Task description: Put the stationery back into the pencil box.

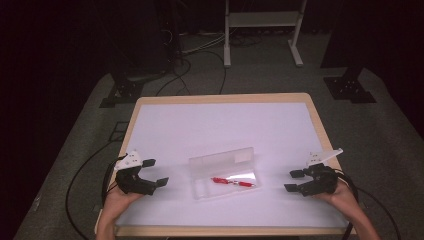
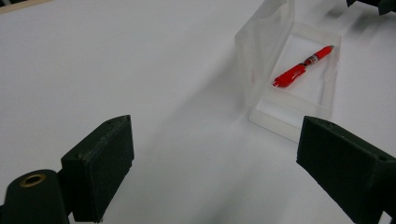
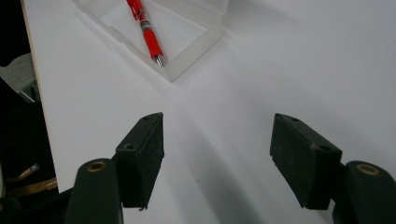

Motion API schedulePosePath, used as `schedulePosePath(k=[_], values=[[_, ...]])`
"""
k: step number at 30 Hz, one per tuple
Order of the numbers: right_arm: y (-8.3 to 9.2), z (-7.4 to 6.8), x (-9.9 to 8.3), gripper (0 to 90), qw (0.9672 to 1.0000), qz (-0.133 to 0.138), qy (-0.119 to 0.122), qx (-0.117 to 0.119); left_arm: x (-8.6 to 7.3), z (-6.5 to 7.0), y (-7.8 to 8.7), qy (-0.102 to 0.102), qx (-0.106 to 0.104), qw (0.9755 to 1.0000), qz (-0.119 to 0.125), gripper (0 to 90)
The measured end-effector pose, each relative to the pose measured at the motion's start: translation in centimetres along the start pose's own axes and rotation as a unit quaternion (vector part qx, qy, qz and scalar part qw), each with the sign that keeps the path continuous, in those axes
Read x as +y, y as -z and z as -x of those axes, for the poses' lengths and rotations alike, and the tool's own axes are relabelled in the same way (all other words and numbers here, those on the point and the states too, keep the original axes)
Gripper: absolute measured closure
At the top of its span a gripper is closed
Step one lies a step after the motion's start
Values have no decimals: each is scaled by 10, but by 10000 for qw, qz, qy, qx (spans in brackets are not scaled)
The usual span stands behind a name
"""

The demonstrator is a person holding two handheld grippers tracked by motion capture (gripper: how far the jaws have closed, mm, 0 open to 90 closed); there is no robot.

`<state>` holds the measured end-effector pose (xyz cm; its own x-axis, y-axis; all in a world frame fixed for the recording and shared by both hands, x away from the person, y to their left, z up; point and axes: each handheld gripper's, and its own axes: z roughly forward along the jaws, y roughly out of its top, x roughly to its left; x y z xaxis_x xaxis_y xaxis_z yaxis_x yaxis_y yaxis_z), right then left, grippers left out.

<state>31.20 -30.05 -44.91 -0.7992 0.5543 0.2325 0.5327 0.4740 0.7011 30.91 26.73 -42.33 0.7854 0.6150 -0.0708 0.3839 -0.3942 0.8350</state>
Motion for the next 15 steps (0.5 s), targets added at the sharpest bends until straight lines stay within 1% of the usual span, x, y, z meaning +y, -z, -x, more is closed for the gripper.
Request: schedulePosePath(k=[9,11,12,14,15], values=[[5,1,-21,324,9997,119,-202,-87,0,0,0,8,5,10000,6,105],[6,-1,-26,305,9994,173,-222,-201,0,1,0,16,13,10000,23,105],[7,-4,-30,300,9990,249,-263,-257,1,1,0,15,22,10000,33,105],[9,-7,-39,284,9972,580,-360,-317,1,0,1,28,23,10000,58,105],[10,-10,-43,284,9962,669,-431,-340,1,0,1,28,23,10000,58,105]])
